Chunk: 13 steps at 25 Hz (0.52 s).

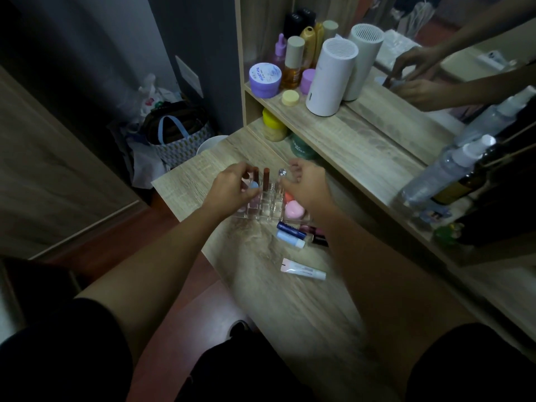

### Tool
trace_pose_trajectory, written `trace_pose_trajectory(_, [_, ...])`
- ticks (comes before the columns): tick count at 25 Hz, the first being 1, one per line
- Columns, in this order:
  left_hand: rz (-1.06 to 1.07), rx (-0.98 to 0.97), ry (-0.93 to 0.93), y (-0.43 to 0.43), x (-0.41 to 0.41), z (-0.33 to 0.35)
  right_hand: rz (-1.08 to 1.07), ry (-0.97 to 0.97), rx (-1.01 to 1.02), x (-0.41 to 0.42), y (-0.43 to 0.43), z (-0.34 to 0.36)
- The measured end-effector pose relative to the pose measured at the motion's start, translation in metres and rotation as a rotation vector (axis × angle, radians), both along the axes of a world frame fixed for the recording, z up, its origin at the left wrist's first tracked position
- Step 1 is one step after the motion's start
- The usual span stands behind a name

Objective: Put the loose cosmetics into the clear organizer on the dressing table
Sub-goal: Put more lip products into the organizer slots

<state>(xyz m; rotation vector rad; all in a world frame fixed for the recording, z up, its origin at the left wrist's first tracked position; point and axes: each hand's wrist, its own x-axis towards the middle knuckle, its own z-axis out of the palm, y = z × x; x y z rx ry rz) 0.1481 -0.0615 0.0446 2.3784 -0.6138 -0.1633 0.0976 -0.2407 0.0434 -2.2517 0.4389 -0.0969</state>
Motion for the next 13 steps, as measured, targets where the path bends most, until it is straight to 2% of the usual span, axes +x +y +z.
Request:
trace_pose_trajectory(3, [0.004,-0.045,-0.094,0.000,-0.002,0.013,-0.008,-0.065,-0.042,-0.009,-0.014,0.018])
trace_pose_trajectory(8, [-0.118,-0.068,-0.184,-0.013,-0.030,0.028,-0.032,-0.096,-0.079,-0.052,-0.041,0.034])
trace_pose_trajectory(13, [-0.208,-0.035,-0.150,-0.025,-0.072,0.010,0.040,0.028,-0.213,-0.092,-0.051,0.017])
